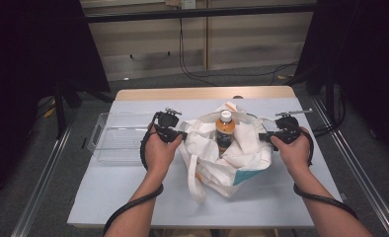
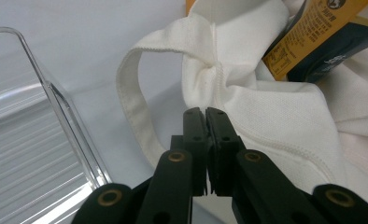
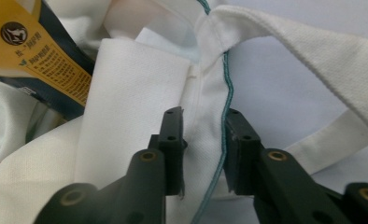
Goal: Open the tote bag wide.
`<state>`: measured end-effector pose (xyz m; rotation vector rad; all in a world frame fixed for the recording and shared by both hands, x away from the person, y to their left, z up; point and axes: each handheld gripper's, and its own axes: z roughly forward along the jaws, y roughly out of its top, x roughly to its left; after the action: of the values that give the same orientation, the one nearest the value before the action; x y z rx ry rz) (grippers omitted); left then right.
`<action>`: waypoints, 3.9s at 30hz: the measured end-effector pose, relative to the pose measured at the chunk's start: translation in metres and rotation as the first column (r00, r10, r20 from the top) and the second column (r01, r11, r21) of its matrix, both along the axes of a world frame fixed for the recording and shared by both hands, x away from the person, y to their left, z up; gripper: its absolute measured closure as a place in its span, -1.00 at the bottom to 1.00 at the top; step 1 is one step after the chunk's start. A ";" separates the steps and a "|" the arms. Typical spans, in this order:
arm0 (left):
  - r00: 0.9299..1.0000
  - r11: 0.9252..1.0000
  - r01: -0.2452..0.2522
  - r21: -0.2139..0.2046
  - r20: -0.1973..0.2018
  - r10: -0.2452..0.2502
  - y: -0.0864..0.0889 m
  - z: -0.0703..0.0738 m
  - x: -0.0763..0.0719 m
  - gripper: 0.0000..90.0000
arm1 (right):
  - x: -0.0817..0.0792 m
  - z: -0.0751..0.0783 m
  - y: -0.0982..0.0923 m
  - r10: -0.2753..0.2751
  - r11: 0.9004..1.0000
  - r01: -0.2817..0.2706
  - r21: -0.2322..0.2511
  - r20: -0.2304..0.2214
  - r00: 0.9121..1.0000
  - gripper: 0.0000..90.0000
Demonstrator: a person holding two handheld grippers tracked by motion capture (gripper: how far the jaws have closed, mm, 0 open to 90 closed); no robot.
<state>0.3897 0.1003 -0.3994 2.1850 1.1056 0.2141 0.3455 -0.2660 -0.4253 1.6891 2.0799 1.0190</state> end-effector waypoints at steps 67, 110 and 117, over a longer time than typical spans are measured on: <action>0.991 0.989 -0.119 -0.088 0.046 0.123 0.012 0.035 0.000 -0.49 | -0.010 0.009 0.010 0.023 0.997 -0.021 -0.070 0.018 1.000 0.85; 0.995 0.997 -0.062 0.039 -0.080 0.065 -0.013 -0.030 0.010 0.94 | -0.007 -0.020 0.001 0.017 1.000 -0.017 -0.008 -0.003 1.000 0.90; 0.995 0.996 -0.058 0.061 -0.082 0.063 -0.013 -0.043 0.007 0.94 | -0.007 -0.035 -0.002 0.013 1.000 -0.013 0.003 -0.014 1.000 0.91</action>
<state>0.3967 0.0875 -0.4424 2.2317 1.2277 0.1852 0.3381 -0.2677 -0.4605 1.6910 2.1018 1.0173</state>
